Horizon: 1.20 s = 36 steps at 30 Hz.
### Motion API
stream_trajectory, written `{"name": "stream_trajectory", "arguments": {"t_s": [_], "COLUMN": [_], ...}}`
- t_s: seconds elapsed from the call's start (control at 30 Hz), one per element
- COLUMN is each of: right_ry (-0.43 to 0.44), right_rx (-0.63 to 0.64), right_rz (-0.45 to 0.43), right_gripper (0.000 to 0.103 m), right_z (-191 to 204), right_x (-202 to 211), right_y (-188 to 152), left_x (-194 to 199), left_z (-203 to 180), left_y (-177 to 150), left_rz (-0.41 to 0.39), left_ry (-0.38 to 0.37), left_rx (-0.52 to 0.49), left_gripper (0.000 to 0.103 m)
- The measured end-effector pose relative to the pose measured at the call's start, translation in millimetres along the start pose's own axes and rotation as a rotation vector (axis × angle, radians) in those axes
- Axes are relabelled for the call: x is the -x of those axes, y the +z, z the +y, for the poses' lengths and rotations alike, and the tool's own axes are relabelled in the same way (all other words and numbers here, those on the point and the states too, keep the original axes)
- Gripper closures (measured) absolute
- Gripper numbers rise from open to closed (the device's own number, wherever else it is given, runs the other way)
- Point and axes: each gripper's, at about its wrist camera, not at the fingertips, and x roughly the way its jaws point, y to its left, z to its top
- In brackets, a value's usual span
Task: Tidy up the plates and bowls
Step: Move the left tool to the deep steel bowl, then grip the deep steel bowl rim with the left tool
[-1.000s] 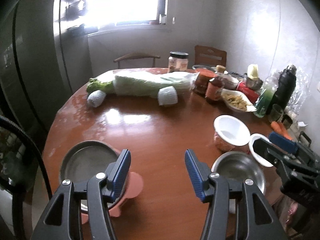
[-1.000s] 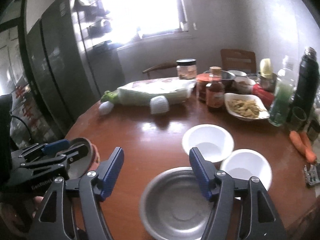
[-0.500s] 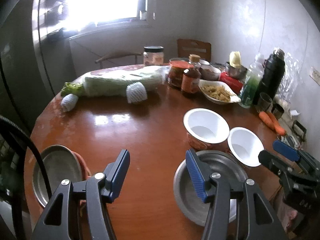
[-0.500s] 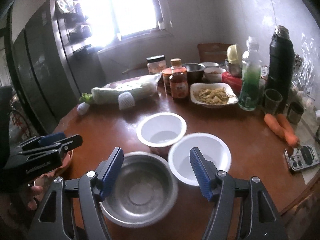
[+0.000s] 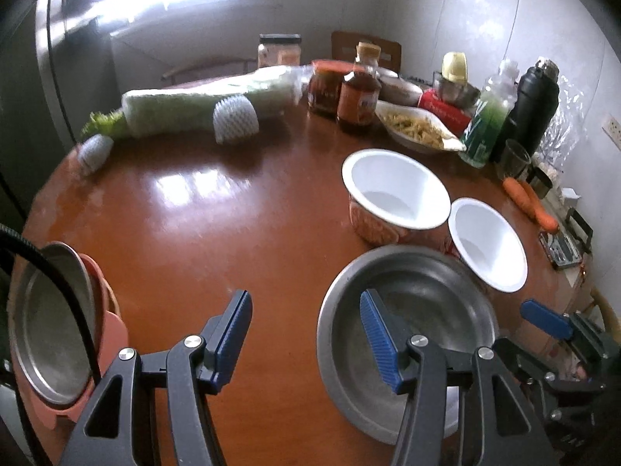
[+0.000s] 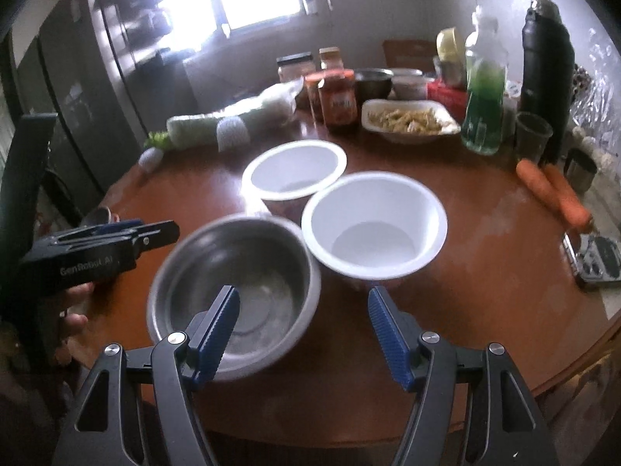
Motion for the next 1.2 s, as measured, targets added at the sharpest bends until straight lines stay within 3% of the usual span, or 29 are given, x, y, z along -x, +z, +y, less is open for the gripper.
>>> {"name": "stream_trajectory", "arguments": {"t_s": [0.33, 0.7, 1.0, 1.2], "right_ry": [0.002, 0.021, 0.019, 0.032], "right_rx": [-0.010, -0.001, 0.010, 0.046], "right_rz": [0.045, 0.064, 0.072, 0.069], "right_gripper": [0.033, 0.065, 0.073, 0.073], "right_z": [0, 4, 9, 26], "right_x": [-25, -39, -45, -44], "right_y": [-5, -5, -4, 1], "left_x": [-18, -33, -38, -32], "left_z": [4, 2, -1, 8], "left_y": [-4, -10, -15, -19], "left_rz": [0.044, 0.078, 0.095, 0.094], "left_ry": [-0.038, -0.077, -0.109, -0.086], "left_rx": [0.004, 0.008, -0.002, 0.002], "left_gripper": [0.045, 0.047, 0.063, 0.064]}}
